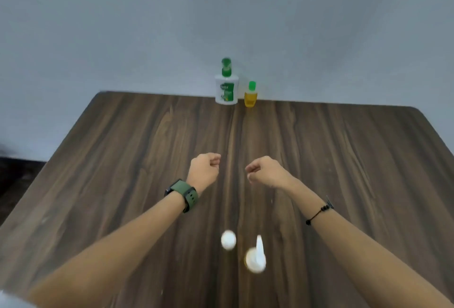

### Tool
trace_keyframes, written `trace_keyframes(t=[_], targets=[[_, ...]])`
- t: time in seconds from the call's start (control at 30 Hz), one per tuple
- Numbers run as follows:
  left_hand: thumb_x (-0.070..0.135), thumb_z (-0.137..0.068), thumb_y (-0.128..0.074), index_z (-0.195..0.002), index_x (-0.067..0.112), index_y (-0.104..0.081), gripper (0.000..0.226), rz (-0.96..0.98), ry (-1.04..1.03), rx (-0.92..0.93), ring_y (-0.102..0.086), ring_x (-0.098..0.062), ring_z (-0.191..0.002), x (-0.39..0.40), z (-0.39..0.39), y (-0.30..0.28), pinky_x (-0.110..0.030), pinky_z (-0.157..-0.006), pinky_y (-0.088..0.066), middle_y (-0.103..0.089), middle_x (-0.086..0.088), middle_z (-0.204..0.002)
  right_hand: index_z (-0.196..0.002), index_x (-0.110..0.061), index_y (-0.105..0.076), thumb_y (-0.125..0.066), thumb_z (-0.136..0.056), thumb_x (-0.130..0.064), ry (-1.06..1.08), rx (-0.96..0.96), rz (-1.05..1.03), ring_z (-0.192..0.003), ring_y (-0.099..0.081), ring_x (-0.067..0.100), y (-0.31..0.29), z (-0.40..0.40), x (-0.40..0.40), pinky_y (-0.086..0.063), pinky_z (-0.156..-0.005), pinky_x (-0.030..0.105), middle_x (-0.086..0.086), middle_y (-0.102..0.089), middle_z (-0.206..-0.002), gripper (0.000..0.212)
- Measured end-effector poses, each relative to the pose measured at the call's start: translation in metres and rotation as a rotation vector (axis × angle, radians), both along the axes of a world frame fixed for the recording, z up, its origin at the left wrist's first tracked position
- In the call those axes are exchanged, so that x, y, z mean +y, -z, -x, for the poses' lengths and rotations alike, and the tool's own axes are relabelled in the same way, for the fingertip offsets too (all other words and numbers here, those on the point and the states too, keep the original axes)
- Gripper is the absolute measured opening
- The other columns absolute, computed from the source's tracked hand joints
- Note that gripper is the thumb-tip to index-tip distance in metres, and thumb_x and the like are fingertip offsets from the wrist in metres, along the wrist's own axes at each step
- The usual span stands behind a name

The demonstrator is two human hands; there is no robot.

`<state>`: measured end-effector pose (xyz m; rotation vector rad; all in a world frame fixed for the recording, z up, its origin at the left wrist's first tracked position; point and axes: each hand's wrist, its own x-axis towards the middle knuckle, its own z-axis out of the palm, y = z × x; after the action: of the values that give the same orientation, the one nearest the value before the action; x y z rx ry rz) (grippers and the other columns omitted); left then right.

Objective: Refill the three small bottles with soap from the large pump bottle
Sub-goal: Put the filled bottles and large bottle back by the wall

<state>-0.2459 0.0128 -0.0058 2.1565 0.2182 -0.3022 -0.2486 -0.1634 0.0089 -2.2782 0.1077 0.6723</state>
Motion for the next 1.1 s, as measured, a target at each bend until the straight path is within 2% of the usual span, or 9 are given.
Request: trace_keyframes(t=[0.13,0.27,0.37,0.47,0.57,0.73,0.83,0.97,1.1], targets=[[-0.004,-0.088,-0.048,-0.119,0.007,-0.058,0.035,-0.03,0.022,0.102,-0.06,-0.016,-0.103,0.015,0.077,0.005,-0.019,-0.086,-0.044,-0.065,-0.01,-0.113,-0.116,-0.011,-0.062,-0.058,-0.086,-0.01,-0.145,0.118,0.016,-0.093,-0.063,0.012,0.005,0.064,0.004,-0.049,-0.075,0.021,0.003,-0.067,-0.103,0.03],[-0.005,-0.085,-0.053,-0.119,0.007,-0.059,0.037,-0.061,0.135,0.216,-0.059,-0.018,-0.106,0.014,0.126,0.009,-0.024,-0.088,-0.046,-0.065,-0.009,-0.113,-0.117,-0.011,-0.062,-0.057,-0.09,-0.011,-0.216,0.169,0.001,-0.104,-0.061,0.019,0.01,0.101,0.007,-0.051,-0.093,0.033,0.005,-0.064,-0.113,0.027],[-0.003,-0.081,-0.057,-0.115,0.01,-0.063,0.037,-0.113,0.148,0.227,-0.059,-0.02,-0.106,0.006,0.143,0.013,-0.027,-0.086,-0.047,-0.065,-0.008,-0.113,-0.116,-0.009,-0.064,-0.054,-0.092,-0.01,-0.211,0.213,-0.046,-0.104,-0.062,0.022,0.008,0.112,0.01,-0.053,-0.089,0.03,0.007,-0.065,-0.11,0.026],[0.001,-0.082,-0.059,-0.108,0.007,-0.065,0.028,-0.105,0.129,0.217,-0.059,-0.018,-0.094,-0.002,0.15,0.013,-0.026,-0.077,-0.047,-0.066,-0.009,-0.106,-0.113,-0.008,-0.066,-0.053,-0.093,-0.007,-0.15,0.236,-0.086,-0.103,-0.064,0.022,0.007,0.115,0.014,-0.054,-0.087,0.031,0.009,-0.066,-0.111,0.025],[0.009,-0.082,-0.062,-0.1,0.005,-0.068,0.019,-0.109,0.102,0.192,-0.062,-0.018,-0.087,-0.008,0.15,0.012,-0.027,-0.072,-0.049,-0.068,-0.01,-0.098,-0.111,-0.008,-0.066,-0.053,-0.092,-0.005,-0.095,0.226,-0.113,-0.101,-0.065,0.023,0.012,0.115,0.017,-0.056,-0.084,0.031,0.01,-0.067,-0.11,0.024],[0.012,-0.085,-0.06,-0.097,0.007,-0.069,0.016,-0.174,0.051,0.144,-0.065,-0.022,-0.087,-0.015,0.146,0.02,-0.033,-0.079,-0.056,-0.07,-0.01,-0.095,-0.094,-0.008,-0.071,-0.056,-0.09,-0.006,-0.025,0.16,-0.109,-0.087,-0.062,0.016,0.018,0.114,0.019,-0.053,-0.066,0.02,0.007,-0.068,-0.095,0.016],[0.014,-0.085,-0.06,-0.095,0.008,-0.07,0.016,-0.188,0.051,0.099,-0.065,-0.023,-0.086,-0.02,0.134,0.017,-0.037,-0.081,-0.056,-0.07,-0.01,-0.093,-0.093,-0.004,-0.071,-0.061,-0.087,-0.005,0.047,0.115,-0.152,-0.074,-0.062,0.009,0.016,0.103,0.019,-0.047,-0.054,0.014,0.006,-0.068,-0.088,0.012],[0.016,-0.083,-0.062,-0.092,0.008,-0.071,0.015,-0.191,0.053,0.028,-0.064,-0.026,-0.087,-0.033,0.093,-0.005,-0.031,-0.074,-0.054,-0.07,-0.011,-0.091,-0.09,0.0,-0.072,-0.063,-0.084,0.0,0.164,0.032,-0.224,-0.071,-0.07,0.015,0.003,0.068,0.011,-0.058,-0.068,0.023,0.014,-0.072,-0.089,0.011],[0.017,-0.083,-0.062,-0.099,0.01,-0.071,0.02,-0.113,0.05,-0.04,-0.064,-0.024,-0.09,-0.055,0.029,-0.033,-0.028,-0.072,-0.051,-0.069,-0.01,-0.097,-0.087,-0.007,-0.075,-0.065,-0.081,-0.005,0.212,-0.112,-0.187,-0.084,-0.069,0.017,-0.017,0.008,-0.012,-0.058,-0.076,0.029,0.009,-0.073,-0.088,0.012]])
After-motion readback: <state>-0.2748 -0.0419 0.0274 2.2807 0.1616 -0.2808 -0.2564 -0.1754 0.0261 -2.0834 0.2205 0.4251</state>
